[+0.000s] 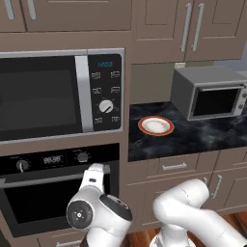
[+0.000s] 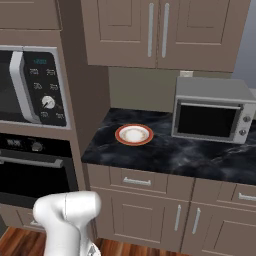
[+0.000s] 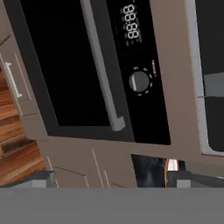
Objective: Take the fish from the oven and place it on the plate on the counter.
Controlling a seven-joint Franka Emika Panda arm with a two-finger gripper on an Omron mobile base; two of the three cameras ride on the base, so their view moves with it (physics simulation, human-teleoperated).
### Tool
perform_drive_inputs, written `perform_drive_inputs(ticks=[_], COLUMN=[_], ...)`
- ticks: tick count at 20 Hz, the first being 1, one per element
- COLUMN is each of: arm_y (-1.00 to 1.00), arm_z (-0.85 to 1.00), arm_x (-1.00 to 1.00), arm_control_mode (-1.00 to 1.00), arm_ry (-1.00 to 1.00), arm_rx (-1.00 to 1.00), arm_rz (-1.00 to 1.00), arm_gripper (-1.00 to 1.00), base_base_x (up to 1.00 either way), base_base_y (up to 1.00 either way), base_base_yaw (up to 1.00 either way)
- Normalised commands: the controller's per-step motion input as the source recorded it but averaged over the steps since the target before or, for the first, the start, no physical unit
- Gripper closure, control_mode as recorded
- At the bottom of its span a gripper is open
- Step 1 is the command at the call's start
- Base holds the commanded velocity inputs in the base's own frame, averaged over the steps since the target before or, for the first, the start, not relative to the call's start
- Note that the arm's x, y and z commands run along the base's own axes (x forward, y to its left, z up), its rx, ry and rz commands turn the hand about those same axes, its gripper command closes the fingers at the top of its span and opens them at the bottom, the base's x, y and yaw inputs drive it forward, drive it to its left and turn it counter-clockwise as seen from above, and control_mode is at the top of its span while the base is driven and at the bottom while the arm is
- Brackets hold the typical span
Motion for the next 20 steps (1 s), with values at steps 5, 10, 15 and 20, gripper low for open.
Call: perform_drive_inputs(ticks=[5,10,15,20], arm_y=[0.24,0.36,0.15,0.23], arm_z=[-0.15,-0.16,-0.31,-0.28], arm_x=[0.14,0.43,0.56,0.51], arm_control_mode=[-1.0,-1.0,-1.0,-1.0], arm_ry=[-0.05,-0.11,-0.14,-0.02], arm_rx=[-0.2,-0.09,0.0,0.0], arm_rz=[0.0,0.01,0.01,0.0], arm_gripper=[-1.0,-1.0,-1.0,-1.0], base_base_x=[0.0,0.0,0.0,0.0], base_base_y=[0.0,0.0,0.0,0.0], base_base_yaw=[0.0,0.0,0.0,0.0])
